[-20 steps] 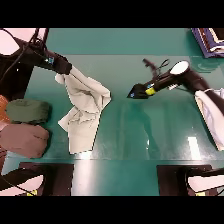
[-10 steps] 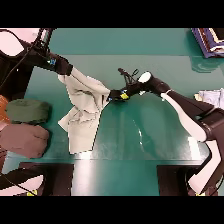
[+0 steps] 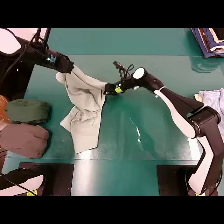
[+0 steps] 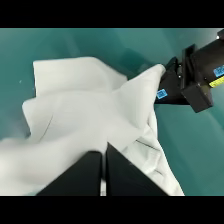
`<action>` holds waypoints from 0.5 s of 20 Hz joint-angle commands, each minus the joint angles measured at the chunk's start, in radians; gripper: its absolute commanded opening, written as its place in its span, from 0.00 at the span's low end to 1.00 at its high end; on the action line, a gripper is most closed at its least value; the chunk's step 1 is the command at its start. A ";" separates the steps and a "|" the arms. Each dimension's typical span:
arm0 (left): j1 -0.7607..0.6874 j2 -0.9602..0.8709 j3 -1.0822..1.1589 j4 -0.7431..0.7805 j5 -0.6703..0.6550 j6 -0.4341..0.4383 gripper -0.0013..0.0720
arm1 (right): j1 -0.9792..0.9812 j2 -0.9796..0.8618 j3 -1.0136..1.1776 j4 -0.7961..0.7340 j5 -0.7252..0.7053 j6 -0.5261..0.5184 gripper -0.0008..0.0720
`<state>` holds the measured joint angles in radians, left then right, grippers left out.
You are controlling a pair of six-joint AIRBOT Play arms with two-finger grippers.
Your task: Fold the shirts.
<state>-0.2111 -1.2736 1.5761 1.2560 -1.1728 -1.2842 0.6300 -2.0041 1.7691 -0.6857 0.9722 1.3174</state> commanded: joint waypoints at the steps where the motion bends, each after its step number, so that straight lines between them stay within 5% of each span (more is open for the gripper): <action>1: 0.000 0.040 0.102 -0.022 -0.023 0.001 0.05 | -0.035 0.082 0.087 -0.152 0.058 0.002 0.03; 6: 0.000 0.205 0.298 -0.044 0.008 0.001 0.05 | -0.173 0.363 0.290 -0.338 0.216 0.003 0.02; 10: 0.000 0.314 0.309 -0.238 0.015 0.002 0.05 | -0.243 0.624 0.270 -0.339 0.198 0.002 0.03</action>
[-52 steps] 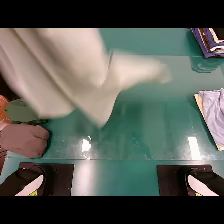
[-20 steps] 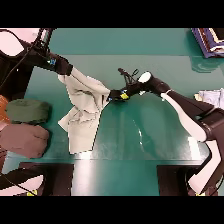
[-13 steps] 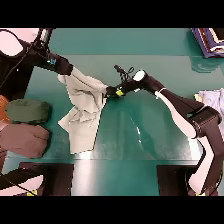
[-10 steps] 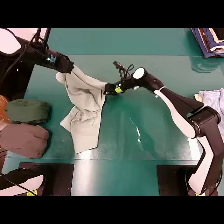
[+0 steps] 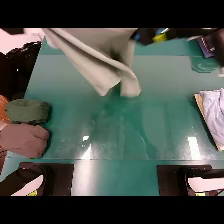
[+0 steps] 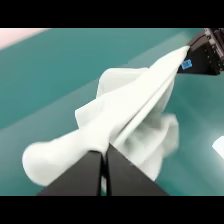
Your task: Fold the shirts.
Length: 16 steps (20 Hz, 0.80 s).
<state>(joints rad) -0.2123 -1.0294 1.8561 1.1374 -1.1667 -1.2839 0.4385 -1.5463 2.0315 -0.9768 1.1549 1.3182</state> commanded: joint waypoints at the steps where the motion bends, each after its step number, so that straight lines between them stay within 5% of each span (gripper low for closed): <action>1: 0.001 0.084 0.032 -0.174 0.001 0.002 0.05 | -0.063 0.224 -0.017 -0.048 0.019 0.001 0.02; 10: 0.001 0.132 0.038 -0.480 -0.061 0.000 0.05 | -0.081 0.498 -0.014 -0.257 0.070 0.002 0.02; 16: 0.001 0.110 -0.078 -0.169 -0.109 -0.105 0.05 | -0.081 0.304 -0.010 -0.279 0.075 0.040 0.03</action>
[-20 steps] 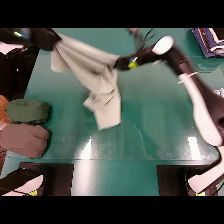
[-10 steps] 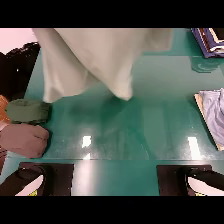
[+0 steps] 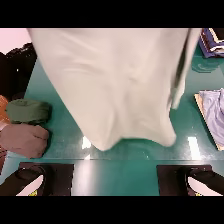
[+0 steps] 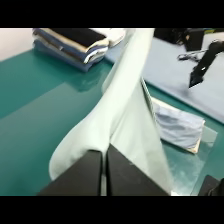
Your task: Fold the shirts.
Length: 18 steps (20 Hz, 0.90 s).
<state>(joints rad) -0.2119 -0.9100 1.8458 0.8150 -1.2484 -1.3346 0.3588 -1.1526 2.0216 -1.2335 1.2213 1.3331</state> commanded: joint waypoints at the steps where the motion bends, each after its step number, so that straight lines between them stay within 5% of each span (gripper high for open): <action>1: 0.001 -0.021 -0.130 0.190 -0.032 -0.057 0.05 | -0.006 -0.156 -0.008 -0.022 0.029 0.033 0.02; 4: 0.001 -0.098 -0.336 0.214 -0.009 -0.042 0.05 | -0.031 -0.349 -0.055 -0.015 0.091 0.037 0.02; 7: 0.001 -0.244 -0.499 0.302 0.188 -0.016 0.05 | -0.061 -0.518 -0.099 -0.014 0.068 0.037 0.03; 12: 0.001 -0.560 -0.521 0.301 0.331 -0.016 0.05 | -0.072 -0.695 -0.104 0.074 -0.011 0.037 0.03; 16: 0.001 -0.642 -0.521 0.307 0.363 -0.015 0.05 | -0.071 -0.768 -0.103 0.180 -0.080 0.039 0.03; 17: 0.001 -0.642 -0.520 0.307 0.389 -0.015 0.05 | -0.076 -0.778 -0.103 0.201 -0.102 0.040 0.19; 18: 0.001 -0.642 -0.510 0.308 0.401 -0.015 0.05 | -0.079 -0.783 -0.103 0.214 -0.121 0.040 0.46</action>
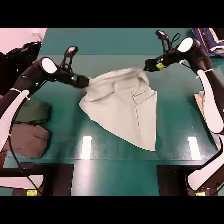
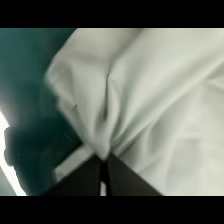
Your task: Fold the shirts.
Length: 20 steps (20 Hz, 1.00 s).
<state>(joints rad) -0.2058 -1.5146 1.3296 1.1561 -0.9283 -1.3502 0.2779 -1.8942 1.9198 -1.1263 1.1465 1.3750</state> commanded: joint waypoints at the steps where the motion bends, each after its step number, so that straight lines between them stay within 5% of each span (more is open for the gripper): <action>1: -0.005 -0.037 0.018 -0.033 0.083 0.000 0.05 | -0.008 -0.041 0.000 0.121 -0.057 -0.002 0.57; 9: -0.005 -0.036 0.102 0.055 -0.021 0.000 0.05 | -0.097 0.066 -0.090 0.103 0.174 -0.003 0.57; 20: -0.005 -0.037 0.102 0.087 -0.049 -0.003 0.05 | -0.160 0.259 -0.614 0.210 0.112 -0.003 0.57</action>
<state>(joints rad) -0.2104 -1.5505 1.4303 1.2392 -0.9733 -1.3529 0.1169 -1.6779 1.4151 -0.9337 1.3060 1.3712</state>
